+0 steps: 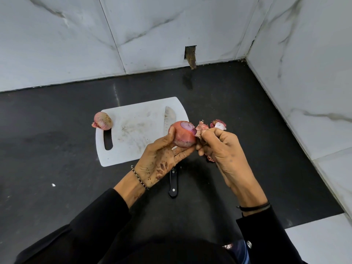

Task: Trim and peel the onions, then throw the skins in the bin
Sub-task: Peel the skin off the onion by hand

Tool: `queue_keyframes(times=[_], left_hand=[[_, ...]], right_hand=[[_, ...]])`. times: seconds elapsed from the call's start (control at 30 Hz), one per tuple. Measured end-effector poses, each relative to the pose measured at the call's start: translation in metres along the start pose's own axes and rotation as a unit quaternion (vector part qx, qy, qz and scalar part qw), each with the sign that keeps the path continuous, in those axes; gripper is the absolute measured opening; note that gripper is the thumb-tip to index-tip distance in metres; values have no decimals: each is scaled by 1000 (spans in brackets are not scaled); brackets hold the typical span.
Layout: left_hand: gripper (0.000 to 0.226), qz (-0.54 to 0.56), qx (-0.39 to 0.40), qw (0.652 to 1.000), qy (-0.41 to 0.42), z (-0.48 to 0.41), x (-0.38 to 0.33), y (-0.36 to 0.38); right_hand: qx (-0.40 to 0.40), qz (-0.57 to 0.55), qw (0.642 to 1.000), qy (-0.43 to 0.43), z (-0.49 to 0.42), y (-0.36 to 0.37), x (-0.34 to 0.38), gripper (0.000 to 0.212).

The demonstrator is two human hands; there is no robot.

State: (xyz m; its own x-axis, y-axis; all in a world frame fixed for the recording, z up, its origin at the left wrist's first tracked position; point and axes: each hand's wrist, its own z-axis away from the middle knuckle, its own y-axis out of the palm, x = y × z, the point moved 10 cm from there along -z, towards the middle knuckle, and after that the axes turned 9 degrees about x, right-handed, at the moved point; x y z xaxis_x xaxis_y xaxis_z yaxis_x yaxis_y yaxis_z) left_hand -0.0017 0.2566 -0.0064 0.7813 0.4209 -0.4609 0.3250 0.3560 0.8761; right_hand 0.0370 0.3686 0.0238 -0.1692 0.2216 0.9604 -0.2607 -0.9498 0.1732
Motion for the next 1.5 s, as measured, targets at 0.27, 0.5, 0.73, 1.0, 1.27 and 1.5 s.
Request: queue_keyframes(times=[0.27, 0.5, 0.73, 1.0, 1.27, 1.5], left_hand=[[68, 21, 15, 1000, 3, -1, -10, -2], [76, -81, -11, 997, 15, -1, -14, -4], [59, -105, -4, 994, 10, 0, -15, 0], [88, -14, -31, 999, -7, -4, -5, -17], [70, -143, -93, 983, -62, -9, -10, -26], [81, -293, -38, 955, -30, -7, -21, -16]], right_hand=[[19, 39, 999, -14, 7, -5, 8, 26], [15, 53, 998, 0, 5, 0, 13, 35], [27, 31, 999, 7, 2, -1, 4, 16], [36, -48, 998, 23, 2, 10, -5, 26], [52, -57, 995, 58, 5, 18, -12, 20], [48, -137, 986, 78, 6, 20, -11, 22]])
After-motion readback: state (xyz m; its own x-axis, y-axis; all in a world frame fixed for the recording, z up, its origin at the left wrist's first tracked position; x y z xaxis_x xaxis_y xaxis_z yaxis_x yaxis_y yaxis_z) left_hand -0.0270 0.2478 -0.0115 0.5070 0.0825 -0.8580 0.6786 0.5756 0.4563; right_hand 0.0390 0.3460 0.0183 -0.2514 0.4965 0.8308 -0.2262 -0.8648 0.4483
